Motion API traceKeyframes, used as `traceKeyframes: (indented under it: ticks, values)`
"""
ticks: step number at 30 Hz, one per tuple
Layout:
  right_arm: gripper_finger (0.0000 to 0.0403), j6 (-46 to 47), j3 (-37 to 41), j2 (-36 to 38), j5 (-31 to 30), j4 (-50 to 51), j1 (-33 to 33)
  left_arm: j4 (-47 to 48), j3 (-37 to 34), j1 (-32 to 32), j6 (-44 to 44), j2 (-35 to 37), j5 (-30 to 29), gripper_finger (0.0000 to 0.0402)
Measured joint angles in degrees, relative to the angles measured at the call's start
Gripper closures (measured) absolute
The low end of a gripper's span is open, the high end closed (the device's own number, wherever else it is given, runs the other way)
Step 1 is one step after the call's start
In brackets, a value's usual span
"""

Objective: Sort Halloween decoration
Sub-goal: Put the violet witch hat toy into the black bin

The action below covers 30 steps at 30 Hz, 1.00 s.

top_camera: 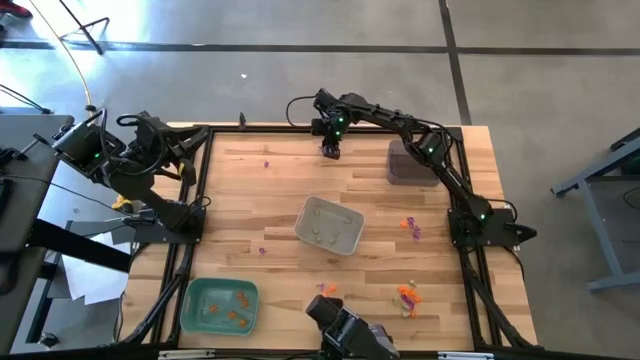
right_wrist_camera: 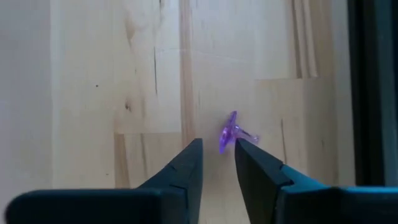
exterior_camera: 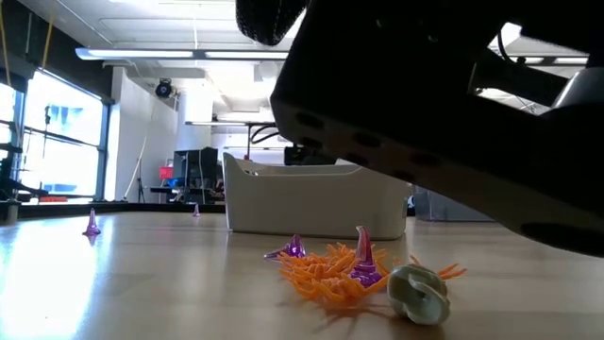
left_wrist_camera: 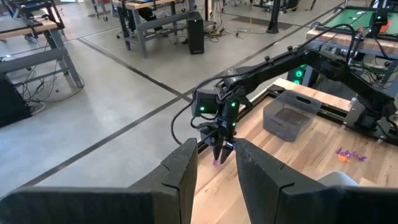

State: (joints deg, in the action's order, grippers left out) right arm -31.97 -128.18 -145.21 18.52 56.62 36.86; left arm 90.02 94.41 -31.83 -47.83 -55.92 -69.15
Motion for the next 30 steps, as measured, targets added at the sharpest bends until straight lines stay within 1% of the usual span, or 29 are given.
traceKeyframes:
  ticks: [11,22,30]
  values:
    - [0.0398,0.00,0.04,-0.42,-0.50,-0.34,0.40,0.00,0.00,-0.01,0.01,0.00,-0.01,0.0305]
    - [0.0402,0.01,0.04,-0.42,-0.51,0.17,0.72,-0.01,0.00,0.00,-0.01,0.00,-0.01,0.0305]
    - [0.0402,0.31,0.04,-0.42,-0.50,2.80,0.74,-0.01,0.00,-0.01,-0.11,0.00,-0.01,0.0305]
